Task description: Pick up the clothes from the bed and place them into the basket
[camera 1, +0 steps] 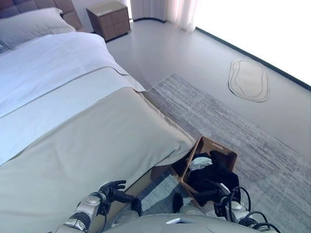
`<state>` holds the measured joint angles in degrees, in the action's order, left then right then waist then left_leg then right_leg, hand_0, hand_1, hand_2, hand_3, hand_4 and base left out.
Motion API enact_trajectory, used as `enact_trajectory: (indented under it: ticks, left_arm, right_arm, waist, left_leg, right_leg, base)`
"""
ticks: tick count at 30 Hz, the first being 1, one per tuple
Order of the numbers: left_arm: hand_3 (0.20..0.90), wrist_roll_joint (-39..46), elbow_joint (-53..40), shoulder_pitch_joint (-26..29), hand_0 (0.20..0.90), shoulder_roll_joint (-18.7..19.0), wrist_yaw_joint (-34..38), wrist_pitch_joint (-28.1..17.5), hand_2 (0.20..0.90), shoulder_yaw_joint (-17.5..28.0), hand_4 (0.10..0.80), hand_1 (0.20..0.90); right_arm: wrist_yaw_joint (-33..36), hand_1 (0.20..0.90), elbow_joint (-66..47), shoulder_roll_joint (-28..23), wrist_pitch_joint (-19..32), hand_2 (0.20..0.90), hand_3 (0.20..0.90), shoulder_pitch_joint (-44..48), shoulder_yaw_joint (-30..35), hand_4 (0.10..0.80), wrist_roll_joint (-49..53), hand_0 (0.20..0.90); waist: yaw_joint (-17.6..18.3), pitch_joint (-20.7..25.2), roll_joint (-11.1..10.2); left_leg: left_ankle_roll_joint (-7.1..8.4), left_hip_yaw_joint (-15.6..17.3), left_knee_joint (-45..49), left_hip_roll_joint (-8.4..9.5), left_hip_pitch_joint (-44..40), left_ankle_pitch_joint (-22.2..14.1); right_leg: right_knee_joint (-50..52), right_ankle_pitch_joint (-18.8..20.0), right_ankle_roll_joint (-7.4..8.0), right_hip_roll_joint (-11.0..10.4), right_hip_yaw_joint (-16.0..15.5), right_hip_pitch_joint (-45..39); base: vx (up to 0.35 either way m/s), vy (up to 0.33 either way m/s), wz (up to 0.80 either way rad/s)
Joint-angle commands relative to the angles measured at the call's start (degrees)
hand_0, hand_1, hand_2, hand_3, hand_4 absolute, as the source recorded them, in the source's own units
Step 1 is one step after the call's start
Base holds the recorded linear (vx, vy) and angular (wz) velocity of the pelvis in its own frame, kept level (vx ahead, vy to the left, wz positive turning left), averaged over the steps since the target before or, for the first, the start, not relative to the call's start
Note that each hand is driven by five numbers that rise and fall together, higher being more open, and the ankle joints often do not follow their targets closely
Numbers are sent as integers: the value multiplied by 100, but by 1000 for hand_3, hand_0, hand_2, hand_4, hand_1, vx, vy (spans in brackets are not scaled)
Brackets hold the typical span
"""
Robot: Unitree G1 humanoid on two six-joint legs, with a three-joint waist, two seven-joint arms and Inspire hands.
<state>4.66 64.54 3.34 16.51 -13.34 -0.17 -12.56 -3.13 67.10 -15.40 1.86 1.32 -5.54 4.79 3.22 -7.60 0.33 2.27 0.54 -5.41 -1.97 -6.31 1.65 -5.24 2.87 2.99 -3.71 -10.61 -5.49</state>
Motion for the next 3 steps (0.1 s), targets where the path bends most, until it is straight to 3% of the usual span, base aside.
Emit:
enact_trajectory:
  ticks: [1, 3]
  left_arm:
    - [900, -31, 380, -14, 900, 5, -24, -94, 900, 224, 800, 900]
    - [900, -72, 395, -24, 900, 1, -29, -130, 900, 221, 800, 900]
  right_arm:
    - [-215, 900, 184, -99, 15, 900, 900, -95, -202, 800, -315, 900]
    - [-346, 900, 182, -85, 44, 900, 900, -84, -234, 800, -344, 900]
  waist:
    - [-170, 242, -9]
    - [-190, 251, -8]
  left_leg:
    - [-323, 347, 298, 300, -41, -567]
    - [-332, 308, 314, 311, -46, -577]
  right_leg:
    - [622, -518, 6, 84, 296, 141]
    - [652, -550, -1, 83, 282, 120]
  base:
    - [-5, 8, 6]
    - [0, 0, 0]
